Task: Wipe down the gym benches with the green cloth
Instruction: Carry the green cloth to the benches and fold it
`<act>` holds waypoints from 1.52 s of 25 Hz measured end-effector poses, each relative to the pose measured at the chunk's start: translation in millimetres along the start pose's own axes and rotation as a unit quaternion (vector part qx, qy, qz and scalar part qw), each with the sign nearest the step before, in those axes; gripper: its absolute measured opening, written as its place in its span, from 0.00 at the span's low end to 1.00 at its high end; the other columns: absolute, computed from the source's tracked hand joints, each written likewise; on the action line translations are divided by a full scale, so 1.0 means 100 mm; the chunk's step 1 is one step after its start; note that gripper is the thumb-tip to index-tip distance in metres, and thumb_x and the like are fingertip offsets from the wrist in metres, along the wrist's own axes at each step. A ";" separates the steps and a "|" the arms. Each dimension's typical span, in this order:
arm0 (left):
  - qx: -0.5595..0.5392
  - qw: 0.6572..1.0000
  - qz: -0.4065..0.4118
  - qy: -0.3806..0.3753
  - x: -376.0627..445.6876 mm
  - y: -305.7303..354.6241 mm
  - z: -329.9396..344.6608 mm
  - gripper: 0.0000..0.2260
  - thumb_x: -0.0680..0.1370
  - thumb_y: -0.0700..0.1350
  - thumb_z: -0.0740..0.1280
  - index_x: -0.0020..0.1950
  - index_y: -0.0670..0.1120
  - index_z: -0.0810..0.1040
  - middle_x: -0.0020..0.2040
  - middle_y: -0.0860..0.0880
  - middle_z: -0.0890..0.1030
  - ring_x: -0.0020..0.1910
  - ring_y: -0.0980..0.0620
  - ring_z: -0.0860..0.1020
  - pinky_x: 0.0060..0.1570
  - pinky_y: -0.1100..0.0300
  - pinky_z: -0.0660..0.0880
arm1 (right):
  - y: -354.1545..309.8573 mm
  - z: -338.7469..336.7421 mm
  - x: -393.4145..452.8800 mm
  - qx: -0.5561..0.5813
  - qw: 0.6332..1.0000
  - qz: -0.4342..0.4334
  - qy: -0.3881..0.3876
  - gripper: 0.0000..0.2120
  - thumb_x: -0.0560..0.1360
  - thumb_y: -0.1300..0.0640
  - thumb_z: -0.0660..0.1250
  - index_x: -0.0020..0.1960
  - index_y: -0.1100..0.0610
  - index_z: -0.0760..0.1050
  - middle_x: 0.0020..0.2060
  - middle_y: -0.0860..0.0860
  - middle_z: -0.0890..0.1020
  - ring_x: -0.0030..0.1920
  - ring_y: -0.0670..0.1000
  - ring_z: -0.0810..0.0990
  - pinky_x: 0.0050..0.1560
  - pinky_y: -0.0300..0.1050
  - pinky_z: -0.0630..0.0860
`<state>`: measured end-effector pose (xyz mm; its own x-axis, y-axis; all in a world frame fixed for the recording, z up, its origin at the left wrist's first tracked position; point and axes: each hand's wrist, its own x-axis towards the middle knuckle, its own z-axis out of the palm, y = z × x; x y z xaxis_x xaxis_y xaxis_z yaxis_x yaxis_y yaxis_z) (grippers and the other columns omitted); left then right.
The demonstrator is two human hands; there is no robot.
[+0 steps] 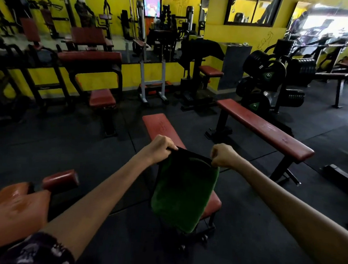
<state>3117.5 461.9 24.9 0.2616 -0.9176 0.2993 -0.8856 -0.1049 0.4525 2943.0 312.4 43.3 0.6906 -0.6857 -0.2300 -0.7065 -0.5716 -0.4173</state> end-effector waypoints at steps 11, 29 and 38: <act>-0.047 0.992 -0.012 0.115 -0.01 -0.16 -0.29 0.08 0.67 0.27 0.72 0.44 0.34 0.83 0.43 0.39 0.83 0.41 0.53 0.79 0.42 0.79 0.70 | 0.01 -0.47 -0.08 -0.093 0.948 -0.304 0.003 0.14 0.72 0.69 0.61 0.46 0.52 0.77 0.39 0.49 0.78 0.41 0.47 0.78 0.43 0.44 0.72; -0.177 0.966 -0.152 -0.115 0.02 -0.18 -0.67 0.15 0.72 0.28 0.67 0.51 0.45 0.73 0.47 0.46 0.77 0.48 0.50 0.76 0.46 0.62 0.75 | -0.08 -0.25 -0.24 0.449 0.867 -0.191 0.099 0.35 0.62 0.73 0.75 0.64 0.57 0.65 0.36 0.56 0.79 0.35 0.48 0.80 0.42 0.41 0.79; -0.248 0.968 -0.007 -0.038 0.25 0.56 -0.16 0.08 0.77 0.42 0.68 0.54 0.41 0.77 0.49 0.43 0.81 0.48 0.47 0.80 0.50 0.55 0.78 | -0.24 -0.20 -0.30 0.472 0.856 -0.162 0.136 0.18 0.69 0.65 0.73 0.50 0.54 0.67 0.36 0.58 0.81 0.33 0.51 0.80 0.36 0.41 0.78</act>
<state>3080.1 439.2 70.9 0.2269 -0.9448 0.2365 -0.5847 0.0620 0.8089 2936.4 338.2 77.7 0.6741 -0.7131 0.1928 0.0451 -0.2208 -0.9743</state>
